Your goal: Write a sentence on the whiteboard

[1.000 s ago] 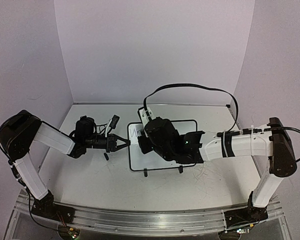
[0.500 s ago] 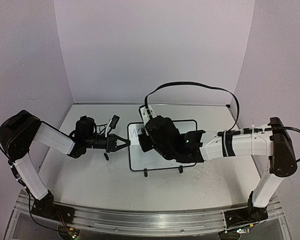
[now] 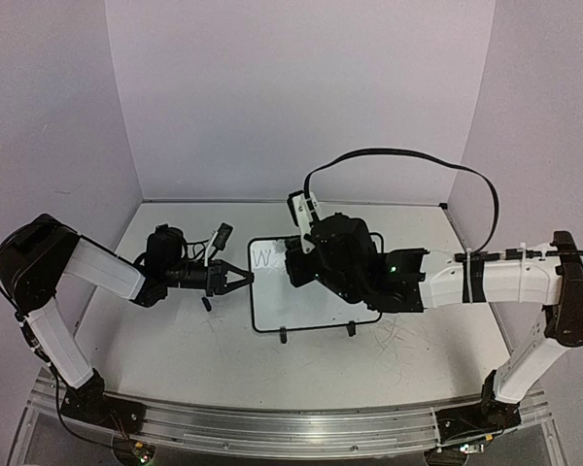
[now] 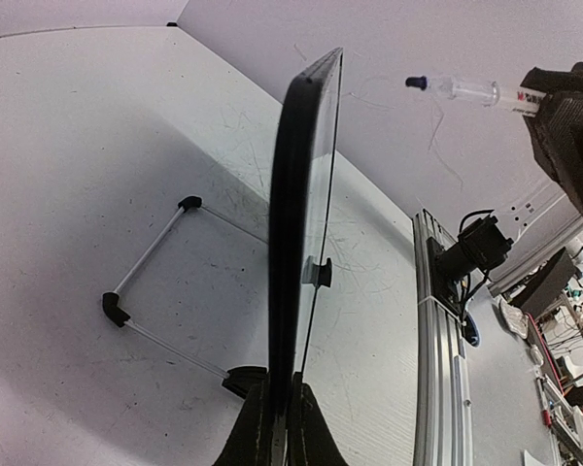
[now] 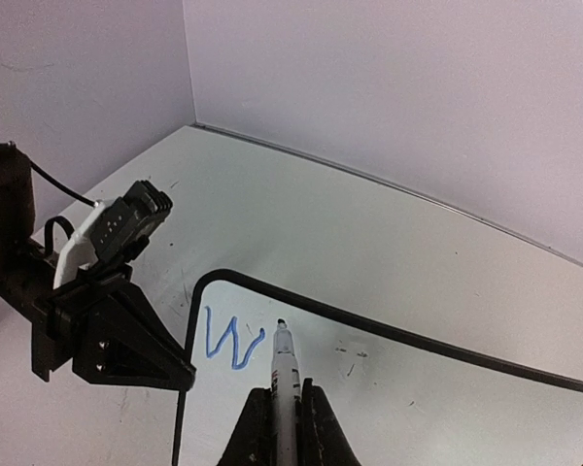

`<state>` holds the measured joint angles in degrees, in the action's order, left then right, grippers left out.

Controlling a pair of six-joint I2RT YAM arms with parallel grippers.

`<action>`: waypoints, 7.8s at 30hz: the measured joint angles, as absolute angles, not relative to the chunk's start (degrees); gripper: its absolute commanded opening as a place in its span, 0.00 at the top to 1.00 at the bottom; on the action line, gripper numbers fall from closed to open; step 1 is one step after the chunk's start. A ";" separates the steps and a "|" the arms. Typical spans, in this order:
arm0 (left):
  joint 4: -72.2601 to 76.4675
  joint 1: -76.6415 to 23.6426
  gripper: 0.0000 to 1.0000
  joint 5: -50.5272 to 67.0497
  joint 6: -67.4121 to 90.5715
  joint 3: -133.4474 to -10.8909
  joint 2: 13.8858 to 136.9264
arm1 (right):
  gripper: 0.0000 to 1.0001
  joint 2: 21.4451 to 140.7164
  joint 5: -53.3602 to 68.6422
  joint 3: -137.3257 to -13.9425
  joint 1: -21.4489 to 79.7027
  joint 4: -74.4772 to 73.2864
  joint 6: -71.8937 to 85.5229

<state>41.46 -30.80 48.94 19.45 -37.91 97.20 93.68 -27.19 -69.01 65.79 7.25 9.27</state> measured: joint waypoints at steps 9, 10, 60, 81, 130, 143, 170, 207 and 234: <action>41.45 -30.81 1.00 49.01 19.46 -37.91 97.15 | 1.00 94.95 -26.91 -68.99 65.49 7.66 10.65; 41.45 -30.81 1.00 49.03 19.44 -37.91 97.14 | 1.00 95.00 -26.98 -68.99 65.47 7.66 10.79; 41.45 -30.81 1.00 49.34 19.40 -37.91 97.14 | 1.00 95.72 -24.85 -67.53 65.17 5.27 13.43; 41.30 -30.81 1.00 49.28 19.42 -37.91 97.14 | 1.00 97.40 -25.76 -68.94 65.17 5.12 13.52; 40.53 -30.81 1.00 48.86 19.42 -37.91 97.14 | 1.00 98.37 -22.85 -68.90 65.19 4.86 14.61; 40.51 -30.81 1.00 48.84 19.44 -37.92 97.14 | 1.00 98.22 -23.08 -68.45 65.30 4.67 14.98; 40.52 -30.81 1.00 48.83 19.44 -37.93 97.14 | 1.00 97.21 -24.77 -67.85 65.12 3.75 13.86; 39.99 -30.81 1.00 48.69 19.44 -38.20 97.14 | 1.00 96.88 -23.68 -67.67 64.14 5.13 14.93; 40.07 -30.81 1.00 49.17 19.37 -38.22 97.12 | 1.00 92.54 -19.89 -63.23 63.61 6.77 15.63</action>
